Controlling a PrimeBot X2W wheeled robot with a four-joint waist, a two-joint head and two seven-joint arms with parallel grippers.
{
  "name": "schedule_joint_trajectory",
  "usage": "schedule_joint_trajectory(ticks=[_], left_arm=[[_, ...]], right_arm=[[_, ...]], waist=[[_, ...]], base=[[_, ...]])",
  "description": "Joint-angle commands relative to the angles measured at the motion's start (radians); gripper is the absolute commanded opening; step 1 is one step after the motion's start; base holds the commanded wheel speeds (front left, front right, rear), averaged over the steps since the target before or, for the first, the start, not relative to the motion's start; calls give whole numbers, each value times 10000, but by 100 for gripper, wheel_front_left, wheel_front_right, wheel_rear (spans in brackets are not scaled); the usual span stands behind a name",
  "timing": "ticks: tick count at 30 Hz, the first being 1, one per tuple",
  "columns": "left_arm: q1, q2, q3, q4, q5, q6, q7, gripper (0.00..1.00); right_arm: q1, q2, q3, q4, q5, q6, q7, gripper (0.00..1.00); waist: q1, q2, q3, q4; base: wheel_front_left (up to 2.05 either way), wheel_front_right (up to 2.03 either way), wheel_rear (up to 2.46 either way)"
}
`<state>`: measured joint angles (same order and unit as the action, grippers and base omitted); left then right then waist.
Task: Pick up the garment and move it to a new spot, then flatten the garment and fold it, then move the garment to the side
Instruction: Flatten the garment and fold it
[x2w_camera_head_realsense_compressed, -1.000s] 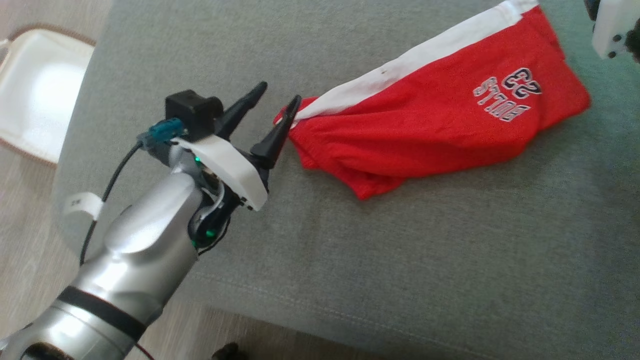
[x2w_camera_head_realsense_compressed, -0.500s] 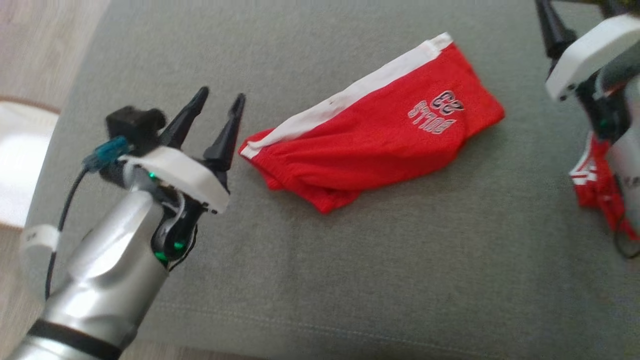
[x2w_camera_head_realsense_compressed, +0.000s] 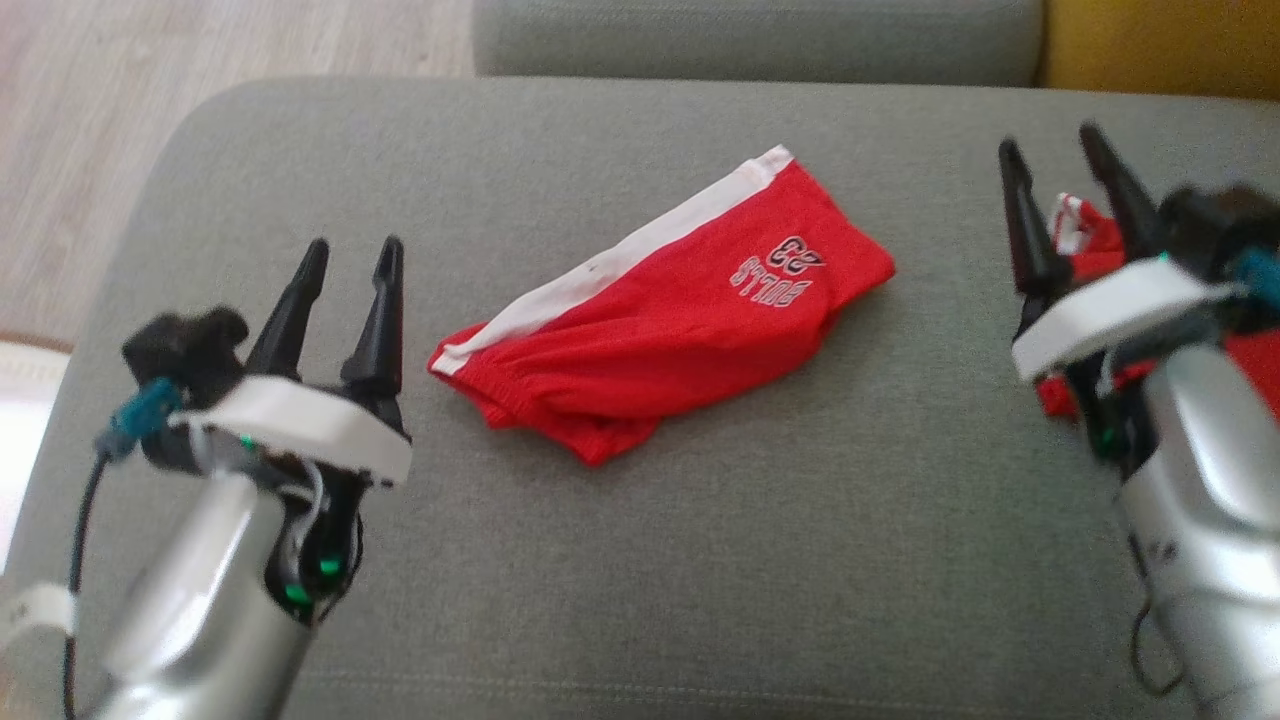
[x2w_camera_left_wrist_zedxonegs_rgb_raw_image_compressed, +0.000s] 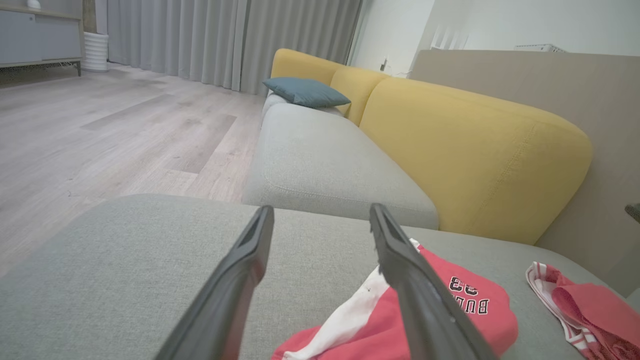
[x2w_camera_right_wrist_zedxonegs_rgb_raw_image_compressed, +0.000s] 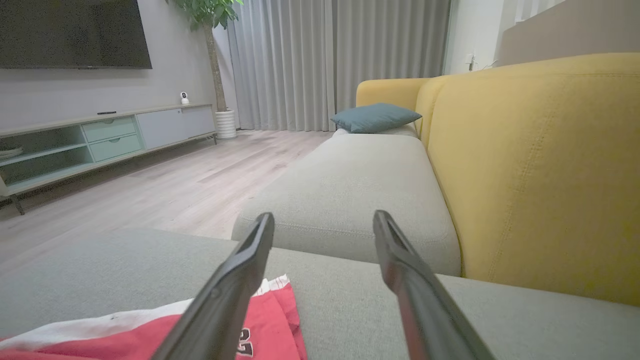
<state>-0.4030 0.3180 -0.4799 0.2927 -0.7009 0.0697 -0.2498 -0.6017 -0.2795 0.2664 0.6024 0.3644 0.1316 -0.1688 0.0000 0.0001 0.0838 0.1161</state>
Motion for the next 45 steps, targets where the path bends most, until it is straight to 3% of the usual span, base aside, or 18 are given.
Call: schedule_joint_trajectory(ticks=[1, 6, 11, 18, 27, 29, 35, 38, 41, 45], left_arm=[[-200, 145, 578, -401, 170, 63, -119, 100], [947, -471, 1513, -1087, 1238, 122, -120, 100], [2160, -1276, 2417, -1596, 2639, -111, -120, 100], [2510, -1986, 3194, -1562, 3385, -773, -120, 100], [2228, -2409, 3452, -1201, 3798, -1404, -120, 100], [2162, -2480, 3457, -1116, 3854, -1501, -120, 100], [1970, -2611, 3402, -878, 3944, -1703, -120, 100], [1884, -2638, 3351, -721, 4009, -1768, -120, 100], [1768, -2654, 3453, -632, 4009, -1810, -120, 100], [1673, -2667, 3508, -597, 3997, -1859, -120, 100]], right_arm=[[83, 177, -42, -455, -141, -9, -136, 100], [1691, 996, -847, -1543, -996, -9, -252, 100], [3246, 1827, -1416, -2739, -1793, -9, -111, 100], [3683, 2102, -1697, -3595, -2204, -9, 270, 100], [3436, 2164, -1918, -3838, -2294, -9, 906, 100], [3341, 2226, -2345, -3598, -1702, -9, 1378, 100], [2587, 2287, -3316, -2414, 2182, -9, 2903, 100], [2023, 2289, -3613, -1624, 3258, -9, 3447, 100], [1426, 2290, -3938, -752, 3815, -9, 3890, 100], [680, 2291, -4472, 531, 3660, -9, 4381, 100]], waist=[[0, -1, -182, -171], [0, -1, -454, -420], [0, -1, -593, -710], [0, -1, -387, -577], [0, -1, 278, 209], [0, -1, 451, 466], [0, -1, 881, 1261], [0, -1, 1053, 1642], [0, -1, 1211, 2009], [0, -1, 1392, 2461]], base=[[0, 0, 0], [0, 0, 0], [0, 0, 0], [0, 0, 0], [0, 0, 0], [0, 0, 0], [0, 0, 0], [0, 0, 0], [0, 0, 0], [0, 0, 0]])
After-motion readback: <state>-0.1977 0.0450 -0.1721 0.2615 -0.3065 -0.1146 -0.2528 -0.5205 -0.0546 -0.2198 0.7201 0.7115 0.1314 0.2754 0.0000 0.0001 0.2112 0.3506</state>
